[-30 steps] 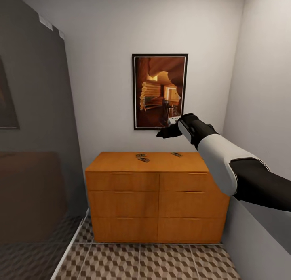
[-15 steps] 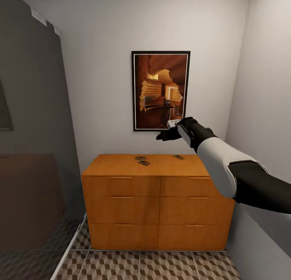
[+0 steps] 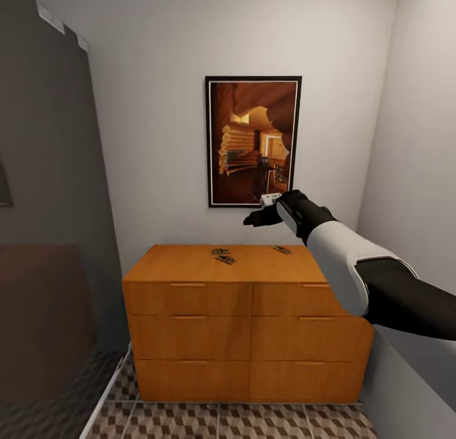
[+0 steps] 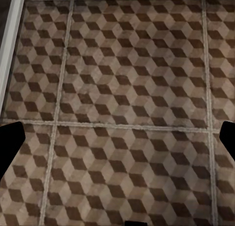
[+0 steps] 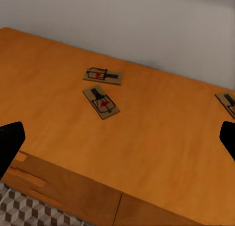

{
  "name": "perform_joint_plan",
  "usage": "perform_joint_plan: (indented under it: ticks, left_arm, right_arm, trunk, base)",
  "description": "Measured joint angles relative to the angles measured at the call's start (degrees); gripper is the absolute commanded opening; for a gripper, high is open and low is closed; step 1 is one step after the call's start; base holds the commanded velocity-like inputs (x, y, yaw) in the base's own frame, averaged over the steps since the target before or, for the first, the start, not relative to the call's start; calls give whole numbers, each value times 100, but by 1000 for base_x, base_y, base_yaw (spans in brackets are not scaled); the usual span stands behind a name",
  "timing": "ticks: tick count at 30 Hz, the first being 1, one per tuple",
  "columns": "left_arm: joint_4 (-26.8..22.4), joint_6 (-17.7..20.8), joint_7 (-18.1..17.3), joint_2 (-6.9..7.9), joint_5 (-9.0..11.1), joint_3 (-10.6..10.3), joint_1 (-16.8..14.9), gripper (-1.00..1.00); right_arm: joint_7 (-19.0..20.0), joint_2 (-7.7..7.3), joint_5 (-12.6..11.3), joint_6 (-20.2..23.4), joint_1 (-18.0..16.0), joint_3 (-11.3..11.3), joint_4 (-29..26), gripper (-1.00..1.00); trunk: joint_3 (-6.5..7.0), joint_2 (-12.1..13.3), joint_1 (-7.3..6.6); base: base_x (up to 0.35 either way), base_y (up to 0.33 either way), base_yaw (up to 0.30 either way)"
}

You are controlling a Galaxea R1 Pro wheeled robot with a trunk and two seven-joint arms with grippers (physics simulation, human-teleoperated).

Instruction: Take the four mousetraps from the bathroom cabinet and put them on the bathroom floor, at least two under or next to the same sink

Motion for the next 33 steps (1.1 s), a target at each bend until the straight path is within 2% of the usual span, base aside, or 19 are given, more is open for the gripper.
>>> perform_joint_plan:
  ticks: [9, 13, 17, 33]
  left_arm:
    - [0, 0, 0, 5, 0, 0, 0, 100]
    - [0, 0, 0, 7, -2, 0, 0, 100]
    - [0, 0, 0, 7, -2, 0, 0, 100]
    - [0, 0, 0, 7, 1, 0, 0, 100]
  right_arm:
    - [96, 14, -9, -160, 8, 2, 0, 100]
    - [579, -15, -9, -207, 9, 4, 0, 100]
    - [818, -26, -3, -282, 9, 7, 0, 100]
    - [944, -33, 1, -331, 169, 8, 9, 100]
  trunk:
    - [0, 0, 0]
    - [0, 0, 0]
    - [0, 0, 0]
    - [0, 0, 1]
  base:
    - [137, 0, 0]
    - [126, 0, 0]
    - [122, 0, 0]
    - [80, 0, 0]
